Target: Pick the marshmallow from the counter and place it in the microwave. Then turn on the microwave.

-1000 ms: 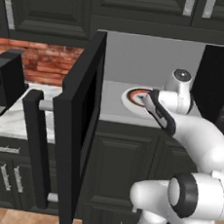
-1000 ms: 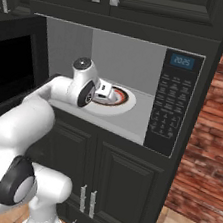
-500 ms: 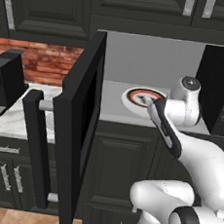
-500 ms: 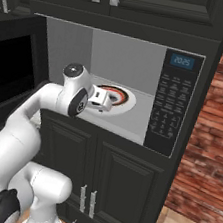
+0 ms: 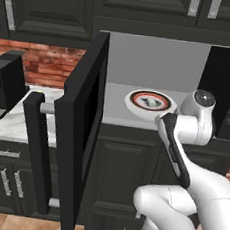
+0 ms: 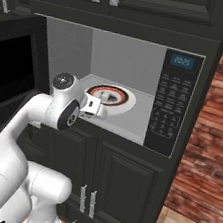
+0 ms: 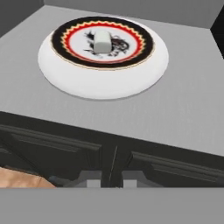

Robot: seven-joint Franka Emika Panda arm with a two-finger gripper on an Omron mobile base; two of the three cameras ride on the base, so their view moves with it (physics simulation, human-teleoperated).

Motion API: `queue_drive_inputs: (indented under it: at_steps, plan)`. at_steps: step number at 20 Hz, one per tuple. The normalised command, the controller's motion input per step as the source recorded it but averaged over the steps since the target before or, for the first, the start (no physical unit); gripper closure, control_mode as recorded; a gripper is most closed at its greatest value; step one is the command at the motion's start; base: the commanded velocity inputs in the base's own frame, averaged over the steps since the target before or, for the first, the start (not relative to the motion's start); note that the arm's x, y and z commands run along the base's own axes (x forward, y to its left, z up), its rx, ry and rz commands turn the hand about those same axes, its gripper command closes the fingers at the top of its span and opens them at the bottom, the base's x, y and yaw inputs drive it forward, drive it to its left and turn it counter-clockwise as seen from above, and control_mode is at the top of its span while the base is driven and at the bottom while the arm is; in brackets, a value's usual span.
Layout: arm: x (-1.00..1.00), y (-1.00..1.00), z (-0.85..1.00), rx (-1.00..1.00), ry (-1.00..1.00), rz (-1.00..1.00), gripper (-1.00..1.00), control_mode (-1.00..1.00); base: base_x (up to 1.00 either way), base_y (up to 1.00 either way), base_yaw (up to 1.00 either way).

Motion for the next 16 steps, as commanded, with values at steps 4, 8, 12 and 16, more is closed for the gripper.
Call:
queue_drive_inputs:
  at_steps: [4,8,12,16]
  plan:
    - [-0.23,0.00,0.10,0.00,-0.03,0.00,1.00,-1.00,0.00,0.00,0.00]
    - [-0.20,0.00,0.15,0.00,-0.04,0.00,1.00,-1.00,0.00,0.00,0.00]
    - [-0.25,0.00,0.23,0.00,-0.05,0.00,1.00,-1.00,0.00,0.00,0.00]
    - [-0.31,0.00,0.29,0.00,-0.02,0.00,1.00,-1.00,0.00,0.00,0.00]
